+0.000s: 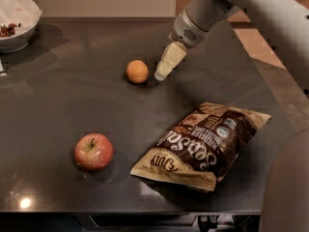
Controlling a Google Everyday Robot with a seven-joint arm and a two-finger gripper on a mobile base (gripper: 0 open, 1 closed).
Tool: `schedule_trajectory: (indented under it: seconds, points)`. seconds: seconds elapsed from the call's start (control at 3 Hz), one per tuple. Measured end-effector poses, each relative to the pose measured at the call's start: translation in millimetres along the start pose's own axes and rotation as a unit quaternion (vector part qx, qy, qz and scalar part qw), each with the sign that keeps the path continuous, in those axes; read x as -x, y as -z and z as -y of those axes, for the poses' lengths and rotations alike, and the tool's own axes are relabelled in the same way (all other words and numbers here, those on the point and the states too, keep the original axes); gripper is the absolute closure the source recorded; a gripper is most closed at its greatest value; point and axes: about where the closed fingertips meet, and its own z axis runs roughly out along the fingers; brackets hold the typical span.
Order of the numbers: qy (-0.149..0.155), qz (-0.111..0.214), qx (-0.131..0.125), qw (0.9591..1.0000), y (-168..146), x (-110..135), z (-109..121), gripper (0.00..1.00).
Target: Move orange near brown chip bag
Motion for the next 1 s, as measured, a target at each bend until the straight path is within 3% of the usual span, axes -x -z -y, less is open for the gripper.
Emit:
schedule_trajectory:
  seconds: [1.0]
  points:
    - [-0.005, -0.002, 0.025, 0.9997, -64.7, 22.3, 11.5, 0.00]
